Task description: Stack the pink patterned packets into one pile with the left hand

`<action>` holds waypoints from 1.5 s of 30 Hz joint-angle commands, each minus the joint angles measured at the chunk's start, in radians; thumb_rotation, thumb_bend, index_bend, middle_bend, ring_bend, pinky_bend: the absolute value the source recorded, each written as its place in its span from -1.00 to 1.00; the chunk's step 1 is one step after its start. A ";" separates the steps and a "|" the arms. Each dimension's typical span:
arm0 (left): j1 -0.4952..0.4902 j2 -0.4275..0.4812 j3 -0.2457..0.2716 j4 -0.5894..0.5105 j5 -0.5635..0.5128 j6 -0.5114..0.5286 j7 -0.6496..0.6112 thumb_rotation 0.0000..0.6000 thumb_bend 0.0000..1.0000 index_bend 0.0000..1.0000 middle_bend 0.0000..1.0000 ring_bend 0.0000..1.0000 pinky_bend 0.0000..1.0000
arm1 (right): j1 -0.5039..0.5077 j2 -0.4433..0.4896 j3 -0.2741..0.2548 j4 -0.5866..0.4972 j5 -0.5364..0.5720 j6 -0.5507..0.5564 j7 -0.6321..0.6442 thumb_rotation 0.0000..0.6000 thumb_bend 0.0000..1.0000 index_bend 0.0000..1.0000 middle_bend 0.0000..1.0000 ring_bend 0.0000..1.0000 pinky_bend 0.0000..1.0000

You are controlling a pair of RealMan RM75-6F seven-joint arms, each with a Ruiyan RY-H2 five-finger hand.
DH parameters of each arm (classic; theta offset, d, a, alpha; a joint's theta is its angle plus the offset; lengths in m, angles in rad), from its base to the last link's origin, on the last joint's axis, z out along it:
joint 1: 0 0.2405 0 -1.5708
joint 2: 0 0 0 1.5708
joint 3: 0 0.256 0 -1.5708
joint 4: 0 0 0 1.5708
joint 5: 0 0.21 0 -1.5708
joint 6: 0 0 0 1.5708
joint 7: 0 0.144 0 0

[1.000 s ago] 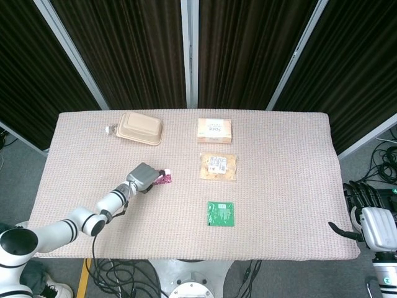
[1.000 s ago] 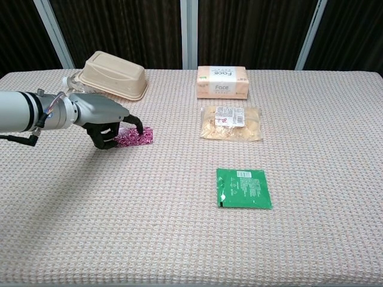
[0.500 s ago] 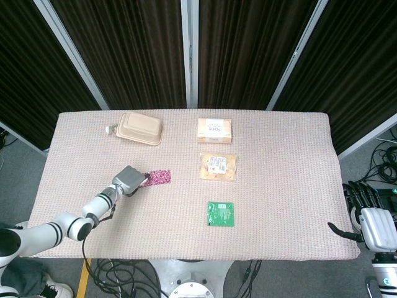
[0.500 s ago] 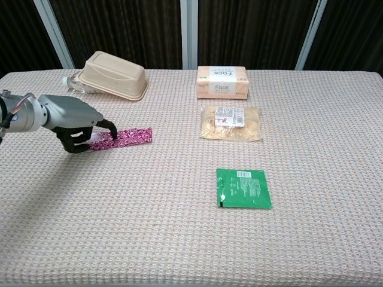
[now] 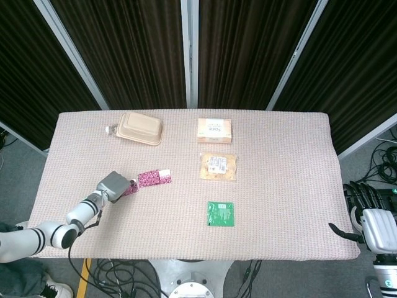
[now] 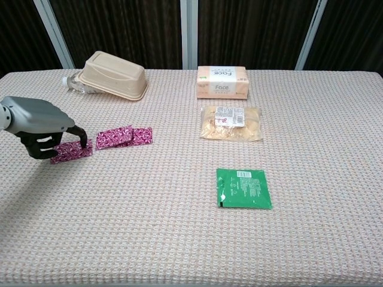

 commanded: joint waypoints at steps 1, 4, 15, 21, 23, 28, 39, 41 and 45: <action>0.001 0.031 0.003 -0.052 -0.024 0.047 0.019 1.00 0.07 -0.41 0.82 0.68 0.96 | 0.001 -0.001 0.000 0.000 0.000 -0.002 0.000 0.55 -0.88 -0.78 -0.87 -1.00 -1.00; 0.007 0.031 -0.011 -0.074 -0.023 0.091 0.019 1.00 0.07 -0.41 0.82 0.68 0.96 | 0.003 -0.002 0.000 0.001 -0.001 -0.004 0.001 0.55 -0.88 -0.78 -0.87 -1.00 -1.00; -0.013 -0.094 -0.064 0.041 -0.042 0.081 -0.019 1.00 0.07 -0.41 0.82 0.68 0.96 | 0.000 -0.002 -0.001 0.009 0.012 -0.012 0.007 0.56 -0.88 -0.78 -0.87 -1.00 -1.00; -0.029 -0.134 -0.064 0.083 -0.074 0.056 -0.005 1.00 0.07 -0.41 0.82 0.68 0.96 | 0.001 -0.004 -0.002 0.013 0.015 -0.017 0.010 0.55 -0.88 -0.78 -0.87 -1.00 -1.00; -0.036 -0.135 -0.059 0.077 -0.082 0.054 0.009 1.00 0.07 -0.41 0.82 0.68 0.96 | 0.001 -0.005 -0.001 0.015 0.017 -0.019 0.011 0.55 -0.88 -0.78 -0.87 -1.00 -1.00; -0.051 -0.122 -0.041 0.040 -0.113 0.054 0.047 1.00 0.07 -0.41 0.82 0.68 0.96 | 0.000 -0.006 -0.002 0.019 0.017 -0.020 0.015 0.54 -0.88 -0.77 -0.87 -1.00 -1.00; -0.111 -0.060 0.016 -0.148 -0.251 0.105 0.173 1.00 0.07 -0.41 0.82 0.68 0.96 | -0.001 -0.007 -0.003 0.024 0.015 -0.018 0.021 0.54 -0.88 -0.78 -0.87 -1.00 -1.00; -0.125 -0.047 0.026 -0.192 -0.280 0.118 0.193 1.00 0.07 -0.41 0.82 0.68 0.96 | -0.002 -0.007 -0.004 0.024 0.014 -0.017 0.022 0.54 -0.88 -0.78 -0.87 -1.00 -1.00; -0.153 -0.025 0.040 -0.263 -0.328 0.131 0.216 1.00 0.07 -0.41 0.82 0.68 0.96 | -0.003 -0.007 -0.003 0.026 0.014 -0.016 0.024 0.54 -0.88 -0.78 -0.87 -1.00 -1.00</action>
